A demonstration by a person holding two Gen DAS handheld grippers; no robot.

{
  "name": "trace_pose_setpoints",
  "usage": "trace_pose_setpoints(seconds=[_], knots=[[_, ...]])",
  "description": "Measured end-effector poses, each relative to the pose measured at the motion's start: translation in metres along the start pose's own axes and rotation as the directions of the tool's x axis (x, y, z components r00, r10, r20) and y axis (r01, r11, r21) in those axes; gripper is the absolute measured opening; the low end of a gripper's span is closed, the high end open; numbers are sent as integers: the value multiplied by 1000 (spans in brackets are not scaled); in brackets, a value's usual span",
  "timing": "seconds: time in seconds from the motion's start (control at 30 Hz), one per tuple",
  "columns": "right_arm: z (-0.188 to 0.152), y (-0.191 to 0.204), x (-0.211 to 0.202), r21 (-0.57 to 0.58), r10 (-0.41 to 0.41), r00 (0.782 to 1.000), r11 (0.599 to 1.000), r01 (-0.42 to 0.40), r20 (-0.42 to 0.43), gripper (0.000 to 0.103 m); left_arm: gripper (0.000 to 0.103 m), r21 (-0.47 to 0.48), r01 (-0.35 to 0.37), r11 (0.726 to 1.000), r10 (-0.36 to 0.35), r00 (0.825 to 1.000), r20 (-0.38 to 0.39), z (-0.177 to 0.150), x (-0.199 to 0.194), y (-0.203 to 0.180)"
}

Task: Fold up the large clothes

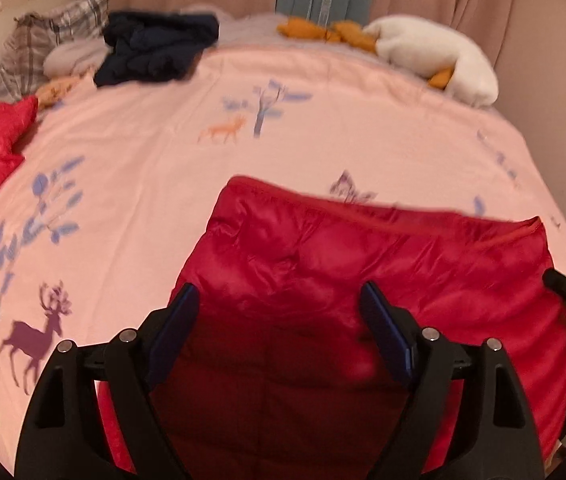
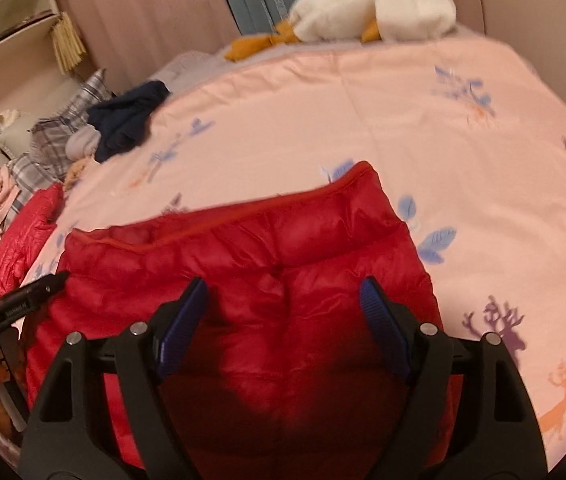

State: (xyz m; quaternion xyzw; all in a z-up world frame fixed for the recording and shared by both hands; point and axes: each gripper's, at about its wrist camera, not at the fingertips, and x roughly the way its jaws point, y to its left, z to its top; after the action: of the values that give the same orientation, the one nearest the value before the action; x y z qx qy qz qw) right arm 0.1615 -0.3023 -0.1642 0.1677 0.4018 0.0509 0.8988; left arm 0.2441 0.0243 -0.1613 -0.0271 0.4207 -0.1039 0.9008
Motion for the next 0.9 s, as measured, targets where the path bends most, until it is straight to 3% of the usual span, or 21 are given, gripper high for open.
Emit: trace_pose_setpoints(seconds=[0.23, 0.37, 0.6, 0.9], knots=[[-3, 4, 19, -15, -23, 999, 1000, 23, -43, 83, 84, 0, -9, 1000, 9, 999, -31, -4, 15, 1], [-2, 7, 6, -18, -36, 999, 999, 36, -7, 82, 84, 0, -21, 1000, 21, 1000, -20, -4, 11, 0], [-19, 30, -56, -90, 1, 994, 996, 8, 106, 82, 84, 95, -58, 994, 49, 995, 91, -23, -42, -17], [-62, 70, -76, -219, 23, 995, 976, 0, 102, 82, 84, 149, -14, 989, -7, 991, 134, -59, -78, -43]])
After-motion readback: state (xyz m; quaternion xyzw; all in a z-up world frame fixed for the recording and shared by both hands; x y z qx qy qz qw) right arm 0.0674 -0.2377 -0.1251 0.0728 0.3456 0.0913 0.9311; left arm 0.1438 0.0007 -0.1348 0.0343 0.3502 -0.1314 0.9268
